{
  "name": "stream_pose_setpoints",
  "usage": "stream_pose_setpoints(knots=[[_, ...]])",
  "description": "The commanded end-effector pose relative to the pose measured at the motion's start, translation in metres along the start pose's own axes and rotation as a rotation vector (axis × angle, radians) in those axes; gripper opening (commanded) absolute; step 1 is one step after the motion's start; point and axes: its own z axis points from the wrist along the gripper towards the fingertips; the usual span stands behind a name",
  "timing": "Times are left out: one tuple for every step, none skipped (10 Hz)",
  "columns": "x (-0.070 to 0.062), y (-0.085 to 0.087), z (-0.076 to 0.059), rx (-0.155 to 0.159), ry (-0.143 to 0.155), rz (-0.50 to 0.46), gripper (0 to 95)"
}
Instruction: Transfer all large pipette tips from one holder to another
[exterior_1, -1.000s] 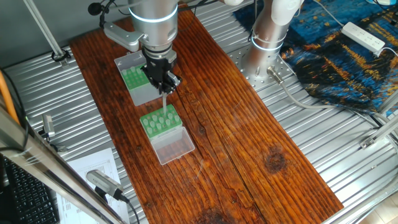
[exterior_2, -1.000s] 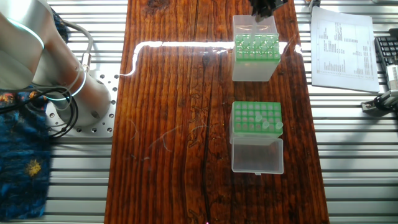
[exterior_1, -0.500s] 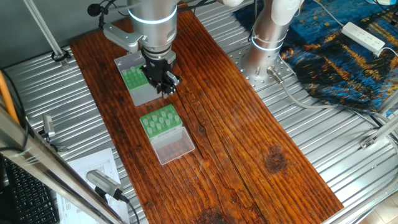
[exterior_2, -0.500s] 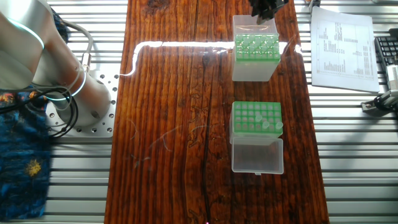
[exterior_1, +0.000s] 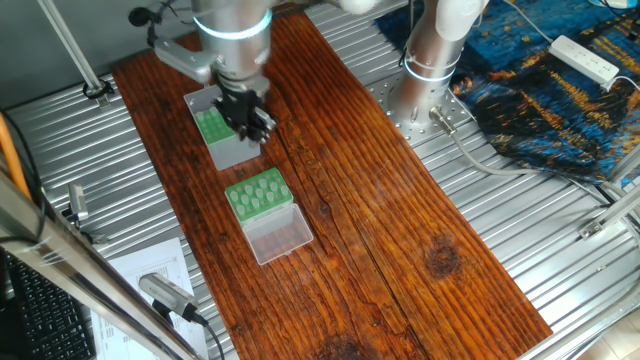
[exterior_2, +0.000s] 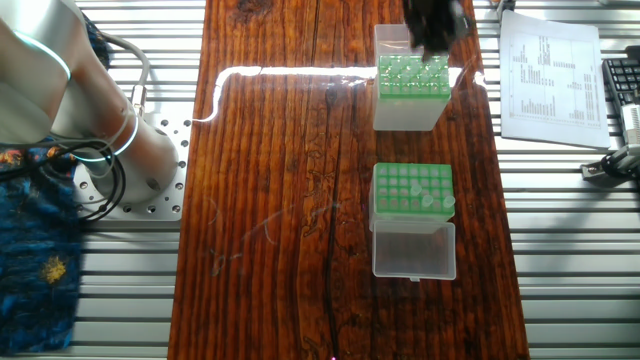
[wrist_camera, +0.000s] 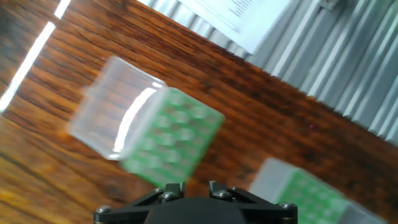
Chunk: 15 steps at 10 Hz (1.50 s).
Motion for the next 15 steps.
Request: stream_pose_setpoints(knots=[[0.018,-0.032,0.016,-0.005,-0.014,-0.016,19.0],[0.023,-0.040,0.020,0.001,-0.011,-0.007,19.0],[0.027,-0.050,0.025,0.005,-0.006,-0.007,19.0],[0.028,-0.058,0.031,0.009,-0.003,-0.019,19.0],[0.029,-0.064,0.037,0.007,-0.004,-0.034,19.0],[0.030,-0.071,0.044,0.001,-0.012,-0.081,19.0],[0.031,-0.073,0.046,0.000,-0.014,-0.110,19.0],[0.031,-0.073,0.046,-0.003,-0.017,-0.136,19.0],[0.031,-0.073,0.046,-0.058,-0.033,-0.116,19.0],[0.031,-0.073,0.046,-0.082,-0.024,-0.030,19.0],[0.031,-0.073,0.046,-0.079,-0.019,0.014,19.0],[0.031,-0.073,0.046,-0.072,-0.011,0.129,19.0],[0.031,-0.073,0.046,-0.063,0.001,0.220,19.0],[0.031,-0.073,0.046,-0.061,0.011,0.289,19.0],[0.031,-0.073,0.046,-0.050,0.012,0.295,19.0]])
